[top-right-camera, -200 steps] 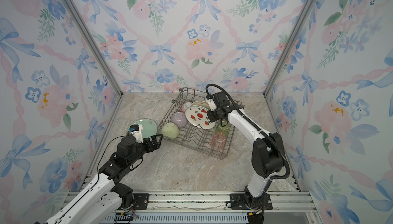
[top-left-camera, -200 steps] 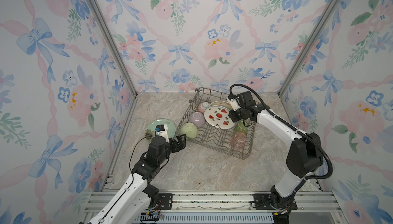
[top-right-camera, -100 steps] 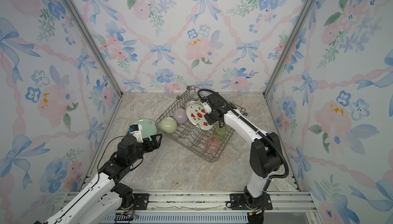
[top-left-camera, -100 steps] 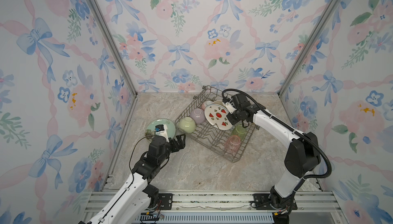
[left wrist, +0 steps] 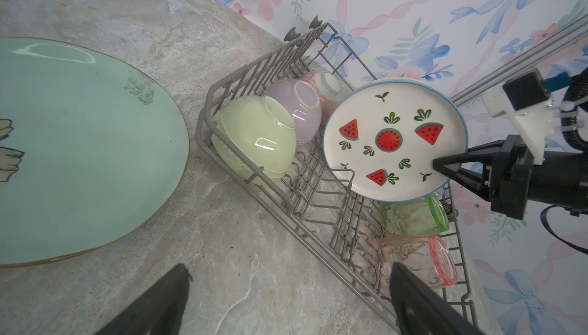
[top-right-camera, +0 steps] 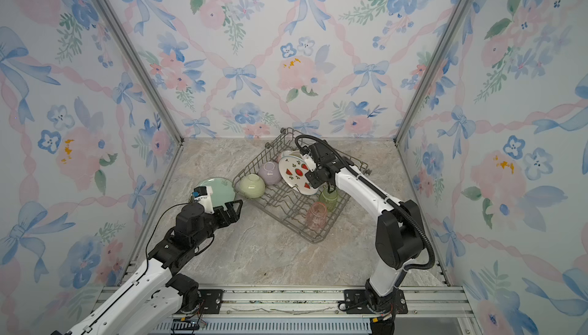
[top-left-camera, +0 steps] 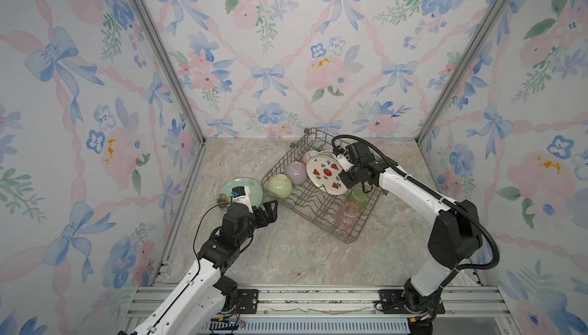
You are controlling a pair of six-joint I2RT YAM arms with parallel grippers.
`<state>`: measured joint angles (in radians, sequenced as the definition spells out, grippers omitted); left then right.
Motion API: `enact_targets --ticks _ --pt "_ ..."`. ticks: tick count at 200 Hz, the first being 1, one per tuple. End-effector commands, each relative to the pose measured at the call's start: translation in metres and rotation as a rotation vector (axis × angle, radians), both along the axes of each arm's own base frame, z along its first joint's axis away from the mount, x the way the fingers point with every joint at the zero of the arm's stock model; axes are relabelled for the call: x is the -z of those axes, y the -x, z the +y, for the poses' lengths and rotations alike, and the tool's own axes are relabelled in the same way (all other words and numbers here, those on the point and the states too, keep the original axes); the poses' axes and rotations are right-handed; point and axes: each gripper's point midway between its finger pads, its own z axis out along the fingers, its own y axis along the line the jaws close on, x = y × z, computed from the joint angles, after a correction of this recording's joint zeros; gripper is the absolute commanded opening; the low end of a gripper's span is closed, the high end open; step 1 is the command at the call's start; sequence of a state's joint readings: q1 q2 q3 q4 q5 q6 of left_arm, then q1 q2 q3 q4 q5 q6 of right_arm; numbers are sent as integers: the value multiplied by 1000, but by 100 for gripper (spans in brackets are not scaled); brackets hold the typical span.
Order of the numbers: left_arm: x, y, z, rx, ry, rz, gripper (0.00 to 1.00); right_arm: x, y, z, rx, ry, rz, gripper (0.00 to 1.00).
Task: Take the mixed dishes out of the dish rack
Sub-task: 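Grasp the watermelon-print plate rim with the right gripper and lift it upward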
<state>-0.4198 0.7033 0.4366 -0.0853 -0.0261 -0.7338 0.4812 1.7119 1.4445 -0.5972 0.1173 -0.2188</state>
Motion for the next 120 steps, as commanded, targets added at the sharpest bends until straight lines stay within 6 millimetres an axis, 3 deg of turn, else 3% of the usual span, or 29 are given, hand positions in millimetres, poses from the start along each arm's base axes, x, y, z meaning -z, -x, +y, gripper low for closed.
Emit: enact_targets --ticks 1,65,120 --pt "6 5 -3 15 4 19 98 -58 -3 7 18 -140 -139 0" --pt "6 7 -4 18 26 22 98 -94 0 6 35 -218 -226 0" --pt "0 4 -8 20 39 25 98 -123 19 8 104 -423 -273 0"
